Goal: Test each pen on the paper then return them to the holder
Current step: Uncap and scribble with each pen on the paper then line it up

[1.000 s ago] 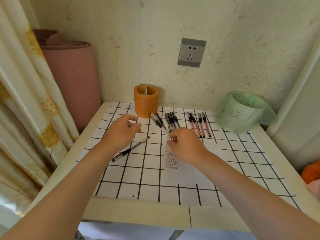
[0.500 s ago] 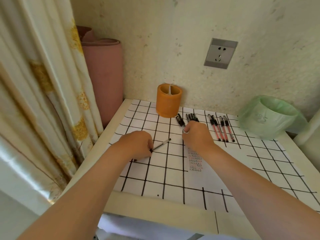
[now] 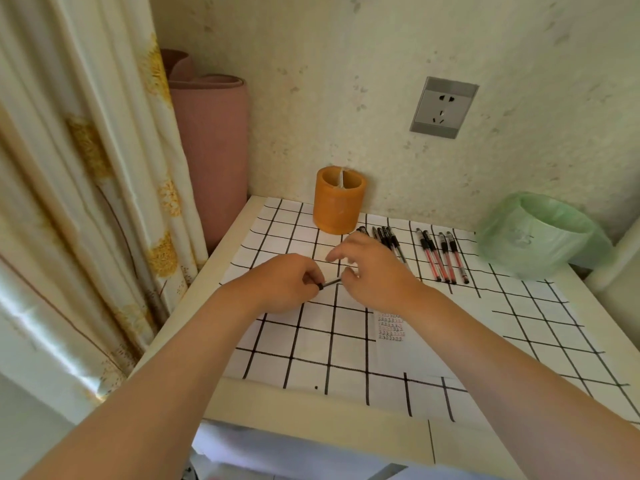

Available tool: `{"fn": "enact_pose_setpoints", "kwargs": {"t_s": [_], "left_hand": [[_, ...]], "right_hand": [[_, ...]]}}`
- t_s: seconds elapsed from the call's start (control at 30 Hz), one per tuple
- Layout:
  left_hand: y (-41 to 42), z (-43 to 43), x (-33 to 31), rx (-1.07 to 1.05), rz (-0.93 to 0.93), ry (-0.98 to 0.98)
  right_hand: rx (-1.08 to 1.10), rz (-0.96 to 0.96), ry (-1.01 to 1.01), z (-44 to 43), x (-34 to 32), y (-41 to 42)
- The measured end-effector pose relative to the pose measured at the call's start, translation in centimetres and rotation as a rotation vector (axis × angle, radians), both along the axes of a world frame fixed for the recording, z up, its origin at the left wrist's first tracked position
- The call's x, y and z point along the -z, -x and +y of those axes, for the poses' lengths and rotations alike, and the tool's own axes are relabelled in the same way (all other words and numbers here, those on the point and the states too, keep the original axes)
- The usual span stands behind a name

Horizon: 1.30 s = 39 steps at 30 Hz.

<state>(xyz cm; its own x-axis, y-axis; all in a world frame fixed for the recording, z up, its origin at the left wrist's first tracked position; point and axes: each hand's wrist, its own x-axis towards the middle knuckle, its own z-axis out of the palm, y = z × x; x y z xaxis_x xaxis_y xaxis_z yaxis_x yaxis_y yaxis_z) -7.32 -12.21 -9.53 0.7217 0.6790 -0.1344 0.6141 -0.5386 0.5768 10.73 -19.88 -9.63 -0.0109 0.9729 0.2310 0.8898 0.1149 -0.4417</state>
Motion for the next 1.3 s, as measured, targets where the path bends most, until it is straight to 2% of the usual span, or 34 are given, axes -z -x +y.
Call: {"fn": "enact_pose_setpoints", "kwargs": {"t_s": [0.13, 0.2, 0.33, 0.6, 0.73, 0.9, 1.07, 1.3], "left_hand": [[-0.6, -0.7, -0.6, -0.016, -0.150, 0.057], [-0.7, -1.0, -0.7, -0.014, -0.150, 0.094], [-1.2, -1.4, -0.7, -0.001, -0.088, 0.061], [-3.2, -2.3, -0.6, -0.024, -0.174, 0.012], [-4.5, -2.8, -0.6, -0.004, -0.224, 0.052], [-5.6, -3.8, 0.0, 0.076, -0.259, 0.056], [-6.3, -3.9, 0.3, 0.091, -0.274, 0.047], [-7.0, -4.2, 0.5, 0.129, -0.285, 0.085]], "right_hand": [[-0.065, -0.044, 0.100, -1.4, -0.5, 0.3], [-0.039, -0.054, 0.122, -2.1, -0.6, -0.2], [-0.032, -0.225, 0.098, -3.4, -0.3, -2.0], [-0.026, -0.204, 0.098, -5.0, 0.4, -4.2], [-0.023, -0.158, 0.094, -6.6, 1.0, -4.4], [0.002, -0.247, 0.046, -7.2, 1.1, -4.7], [-0.007, -0.168, 0.048, -7.2, 1.2, -5.4], [0.005, -0.272, 0.009, -8.0, 1.3, -5.9]]}}
